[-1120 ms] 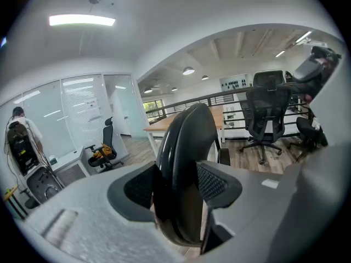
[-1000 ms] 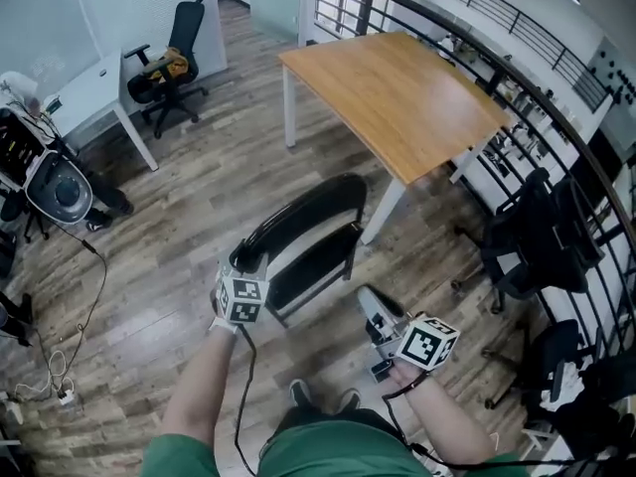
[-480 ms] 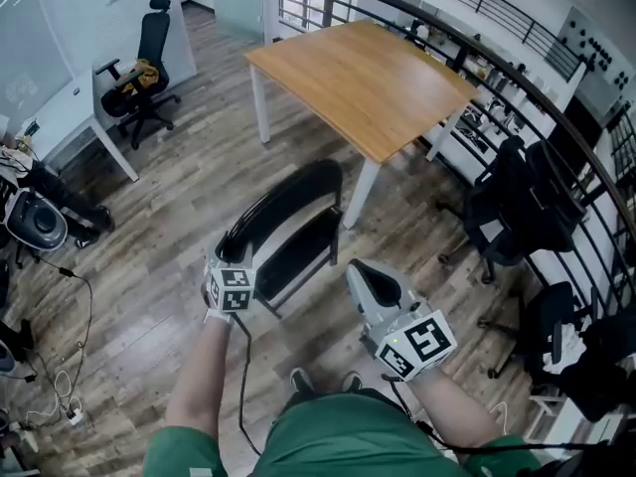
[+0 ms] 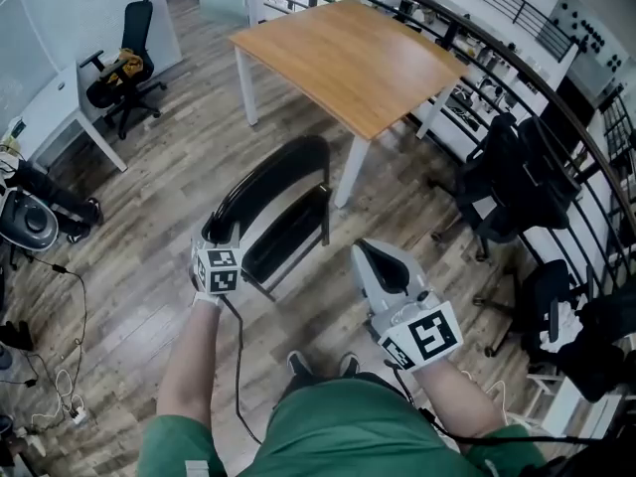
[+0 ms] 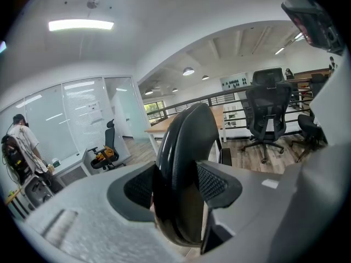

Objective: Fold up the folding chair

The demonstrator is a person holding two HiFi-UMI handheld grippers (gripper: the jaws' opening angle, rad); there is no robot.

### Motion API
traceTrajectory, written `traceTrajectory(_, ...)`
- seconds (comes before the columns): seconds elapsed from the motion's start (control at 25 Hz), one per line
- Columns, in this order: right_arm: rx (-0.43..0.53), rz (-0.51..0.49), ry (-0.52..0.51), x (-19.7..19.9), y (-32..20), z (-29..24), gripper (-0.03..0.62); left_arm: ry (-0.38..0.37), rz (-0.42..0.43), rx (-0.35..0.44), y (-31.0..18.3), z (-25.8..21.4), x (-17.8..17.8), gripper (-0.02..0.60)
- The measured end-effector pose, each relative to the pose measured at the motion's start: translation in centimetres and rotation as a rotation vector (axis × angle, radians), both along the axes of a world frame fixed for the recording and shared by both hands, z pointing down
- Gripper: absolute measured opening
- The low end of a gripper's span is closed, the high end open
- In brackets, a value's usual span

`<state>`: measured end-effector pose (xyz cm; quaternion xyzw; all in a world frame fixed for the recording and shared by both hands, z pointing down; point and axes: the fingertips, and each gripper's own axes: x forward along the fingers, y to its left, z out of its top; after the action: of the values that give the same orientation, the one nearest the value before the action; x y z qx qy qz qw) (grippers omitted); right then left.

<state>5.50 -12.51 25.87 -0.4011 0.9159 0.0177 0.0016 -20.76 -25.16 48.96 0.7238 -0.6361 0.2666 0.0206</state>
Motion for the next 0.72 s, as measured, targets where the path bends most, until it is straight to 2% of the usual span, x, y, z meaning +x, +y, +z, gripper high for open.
traceTrajectory(0.72,0.010,0.024,0.020,0.67,0.46,-0.14,0.003,-0.005,0.010,0.006,-0.07,-0.05,0.26,0.230)
